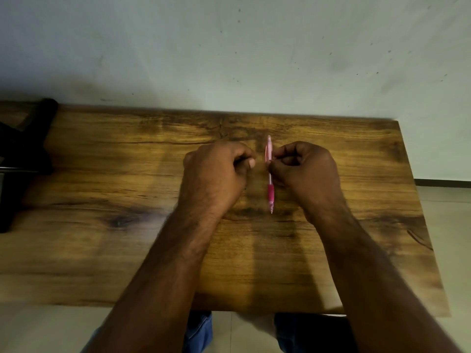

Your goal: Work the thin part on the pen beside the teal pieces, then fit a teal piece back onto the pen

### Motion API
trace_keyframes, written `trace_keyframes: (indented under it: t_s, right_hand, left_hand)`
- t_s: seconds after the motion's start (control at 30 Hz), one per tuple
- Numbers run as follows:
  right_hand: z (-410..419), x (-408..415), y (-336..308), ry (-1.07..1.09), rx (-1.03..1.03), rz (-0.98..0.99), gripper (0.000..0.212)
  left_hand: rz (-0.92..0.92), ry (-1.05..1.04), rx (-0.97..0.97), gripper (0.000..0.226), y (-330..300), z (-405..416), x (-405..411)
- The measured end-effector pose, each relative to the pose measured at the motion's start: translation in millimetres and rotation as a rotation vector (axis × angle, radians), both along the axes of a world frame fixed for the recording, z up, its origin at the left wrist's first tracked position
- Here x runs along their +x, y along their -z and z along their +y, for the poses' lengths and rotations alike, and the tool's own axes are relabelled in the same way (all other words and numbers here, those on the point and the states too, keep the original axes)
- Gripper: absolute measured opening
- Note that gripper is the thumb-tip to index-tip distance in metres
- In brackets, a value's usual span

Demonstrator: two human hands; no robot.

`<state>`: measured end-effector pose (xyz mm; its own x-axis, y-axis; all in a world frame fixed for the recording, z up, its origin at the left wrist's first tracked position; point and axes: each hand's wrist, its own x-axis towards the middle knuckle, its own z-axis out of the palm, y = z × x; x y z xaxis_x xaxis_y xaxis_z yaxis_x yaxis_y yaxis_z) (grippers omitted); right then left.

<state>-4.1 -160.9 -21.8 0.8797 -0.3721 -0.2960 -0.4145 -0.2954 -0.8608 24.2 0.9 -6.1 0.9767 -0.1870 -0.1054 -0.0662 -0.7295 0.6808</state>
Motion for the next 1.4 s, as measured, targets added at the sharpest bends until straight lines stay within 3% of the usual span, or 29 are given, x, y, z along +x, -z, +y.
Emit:
trace_keyframes:
  t_s: [0.17,0.37,0.57,0.77,0.97,1.17,1.4]
  right_hand:
    - [6.3,-0.1,-0.9,-0.092,-0.314,-0.004,0.017]
    - [7.5,-0.7,-2.5,-0.135,-0.401,-0.022,0.017]
    - [14.2,-2.3,-7.3,-0.281,-0.509,-0.207,0.013]
    - [27.4,-4.5,-5.0,-0.532,-0.639,-0.162,0.027]
    - [27.1,-4.3,-5.5,-0.596,-0.718,-0.136,0.019]
    - [23.6,-5.0,-2.2,-0.520,-0.572,-0.122,0.013]
    - [3.2,0.6,-8.0,-0.066,0.024,-0.113,0.007]
  left_hand:
    - [-0.029,-0.184,-0.044,0.009,-1.6,13.3,5.6]
    - [-0.029,-0.204,-0.047,0.008,-1.7,14.6,5.6]
    - [-0.033,-0.227,-0.021,0.003,-0.2,16.2,6.7]
    - [-0.017,-0.228,0.005,0.006,1.7,16.5,7.2]
    - [0.001,-0.216,0.011,0.005,3.2,16.8,7.7]
    - [0.040,-0.197,0.033,0.005,4.8,18.2,7.5]
    - [0.022,-0.156,0.162,0.024,7.9,15.6,7.2]
